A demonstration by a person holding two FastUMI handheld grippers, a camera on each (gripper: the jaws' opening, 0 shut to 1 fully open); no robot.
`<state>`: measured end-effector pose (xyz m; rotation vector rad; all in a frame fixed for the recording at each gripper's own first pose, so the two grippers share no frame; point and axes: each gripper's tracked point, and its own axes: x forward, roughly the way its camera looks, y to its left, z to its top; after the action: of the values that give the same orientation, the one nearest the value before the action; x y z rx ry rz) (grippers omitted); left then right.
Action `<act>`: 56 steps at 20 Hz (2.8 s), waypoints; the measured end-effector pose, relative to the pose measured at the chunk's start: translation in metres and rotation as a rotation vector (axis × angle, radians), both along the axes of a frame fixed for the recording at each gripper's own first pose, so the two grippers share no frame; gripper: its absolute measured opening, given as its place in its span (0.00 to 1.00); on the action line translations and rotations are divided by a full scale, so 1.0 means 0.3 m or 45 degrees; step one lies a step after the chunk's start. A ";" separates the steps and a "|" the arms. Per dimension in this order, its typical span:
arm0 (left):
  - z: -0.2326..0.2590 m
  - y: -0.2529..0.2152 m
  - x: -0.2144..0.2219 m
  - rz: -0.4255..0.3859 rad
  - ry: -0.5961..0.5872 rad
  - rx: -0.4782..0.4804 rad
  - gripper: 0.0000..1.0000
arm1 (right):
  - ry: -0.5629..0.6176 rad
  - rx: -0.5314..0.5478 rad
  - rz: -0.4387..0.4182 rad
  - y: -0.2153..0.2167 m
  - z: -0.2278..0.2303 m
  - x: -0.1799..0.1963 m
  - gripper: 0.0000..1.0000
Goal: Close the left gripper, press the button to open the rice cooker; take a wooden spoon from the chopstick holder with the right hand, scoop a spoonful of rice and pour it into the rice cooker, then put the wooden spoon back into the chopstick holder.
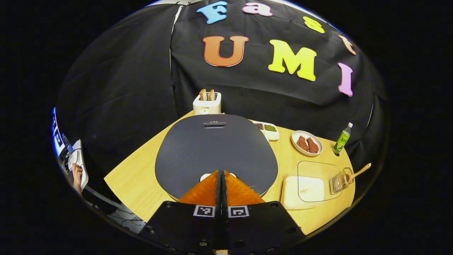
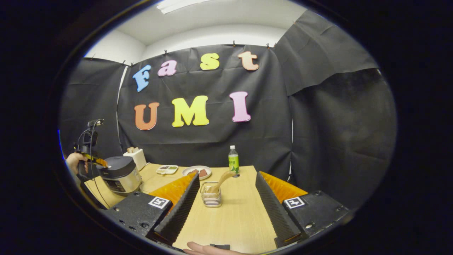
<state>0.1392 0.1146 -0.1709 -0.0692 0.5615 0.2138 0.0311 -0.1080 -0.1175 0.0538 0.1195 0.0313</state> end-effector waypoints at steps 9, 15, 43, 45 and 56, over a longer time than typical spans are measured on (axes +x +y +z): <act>0.190 -0.093 -0.020 -0.152 -0.199 -0.004 0.24 | 0.089 -0.016 0.017 0.016 -0.129 0.001 1.00; 0.411 -0.129 -0.180 -0.137 -0.440 0.109 0.94 | 0.054 0.031 0.000 0.018 -0.128 0.019 1.00; 0.343 -0.295 -0.802 -0.359 -0.849 0.223 0.96 | 0.130 0.128 -0.081 0.123 -0.498 0.718 0.94; 0.333 -0.288 -0.803 -0.379 -0.840 0.225 0.96 | 0.138 0.152 -0.096 0.117 -0.505 0.764 0.94; 0.347 -0.191 -0.815 -0.337 -0.843 0.116 0.96 | 0.120 0.148 -0.037 0.238 -0.397 0.812 0.23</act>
<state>-0.1052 0.0575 -0.0668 0.0247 -0.1014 -0.0472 0.2749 -0.0365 -0.2366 0.1729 0.2109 0.0066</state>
